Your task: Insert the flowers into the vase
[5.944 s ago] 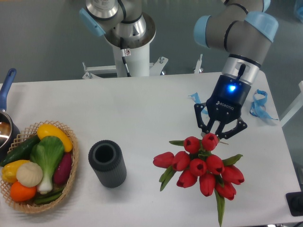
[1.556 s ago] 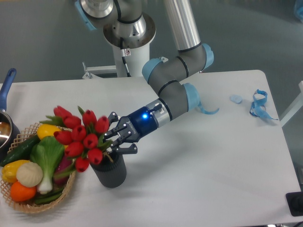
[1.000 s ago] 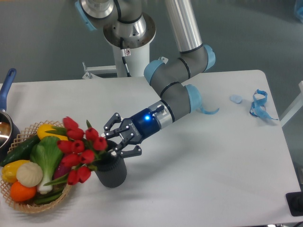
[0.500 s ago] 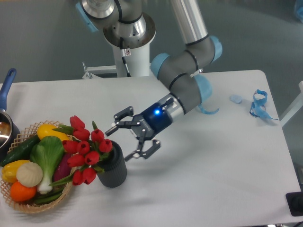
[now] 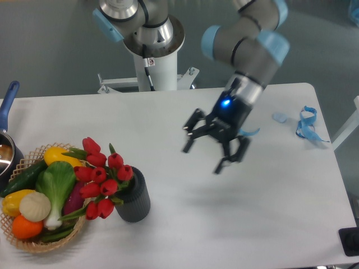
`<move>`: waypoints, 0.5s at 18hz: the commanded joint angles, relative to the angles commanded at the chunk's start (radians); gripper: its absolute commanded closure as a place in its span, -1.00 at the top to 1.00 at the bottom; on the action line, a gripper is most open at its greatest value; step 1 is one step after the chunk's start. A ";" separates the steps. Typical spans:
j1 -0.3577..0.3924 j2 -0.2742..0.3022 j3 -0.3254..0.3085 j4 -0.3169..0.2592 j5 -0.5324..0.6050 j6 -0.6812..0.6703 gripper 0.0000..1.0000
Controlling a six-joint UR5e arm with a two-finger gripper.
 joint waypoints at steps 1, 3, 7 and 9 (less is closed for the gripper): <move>0.003 0.024 0.027 -0.006 0.061 -0.009 1.00; 0.012 0.048 0.074 -0.084 0.178 -0.009 1.00; 0.022 0.077 0.141 -0.259 0.304 0.154 1.00; 0.045 0.109 0.152 -0.346 0.384 0.279 1.00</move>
